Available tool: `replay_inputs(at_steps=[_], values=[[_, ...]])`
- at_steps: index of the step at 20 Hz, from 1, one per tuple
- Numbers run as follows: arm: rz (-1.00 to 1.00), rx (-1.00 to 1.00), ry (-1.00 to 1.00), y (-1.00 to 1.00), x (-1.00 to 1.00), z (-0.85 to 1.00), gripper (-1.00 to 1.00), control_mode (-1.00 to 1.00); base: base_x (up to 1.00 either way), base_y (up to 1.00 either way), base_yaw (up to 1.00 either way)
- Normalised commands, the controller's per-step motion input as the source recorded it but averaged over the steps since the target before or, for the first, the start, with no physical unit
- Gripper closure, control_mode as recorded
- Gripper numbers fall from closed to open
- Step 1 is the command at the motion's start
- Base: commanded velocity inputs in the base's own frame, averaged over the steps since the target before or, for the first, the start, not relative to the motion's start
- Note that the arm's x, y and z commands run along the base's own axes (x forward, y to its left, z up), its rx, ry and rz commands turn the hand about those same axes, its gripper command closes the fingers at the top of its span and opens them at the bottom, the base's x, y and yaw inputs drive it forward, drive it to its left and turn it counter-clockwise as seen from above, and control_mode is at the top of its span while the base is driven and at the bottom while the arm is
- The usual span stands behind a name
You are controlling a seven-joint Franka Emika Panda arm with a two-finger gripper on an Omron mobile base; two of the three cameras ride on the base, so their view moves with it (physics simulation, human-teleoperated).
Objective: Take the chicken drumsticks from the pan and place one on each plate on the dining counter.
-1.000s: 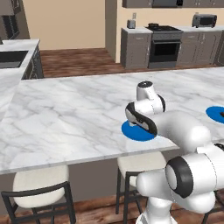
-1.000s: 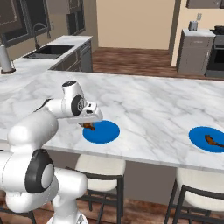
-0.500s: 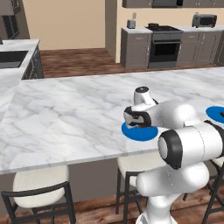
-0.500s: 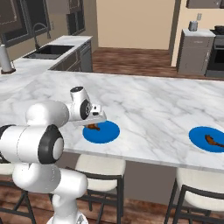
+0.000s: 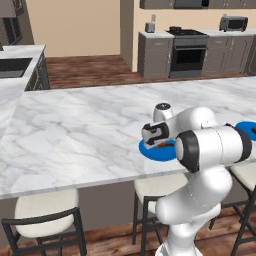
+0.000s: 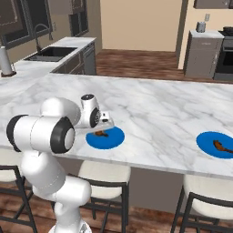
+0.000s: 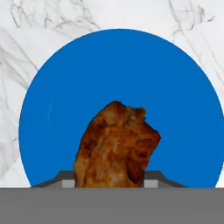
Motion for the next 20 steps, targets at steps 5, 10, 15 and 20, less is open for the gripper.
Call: replay_inputs(at_steps=[5, 10, 15, 20], values=[[0.04, 0.0, 0.05, 0.0, 0.23, -0.31, 1.0, -1.0, 0.0, 0.0, 0.0], [0.03, 0.0, 0.07, -0.06, 0.24, -0.26, 1.0, -1.0, 0.0, 0.0, 0.0], [0.02, 0.0, 0.05, -0.05, 0.21, -0.16, -1.0, -1.0, 0.0, 0.0, 0.0], [0.0, 0.01, 0.0, -0.04, 0.02, 0.0, -1.0, -1.0, 0.0, 0.0, 0.0]])
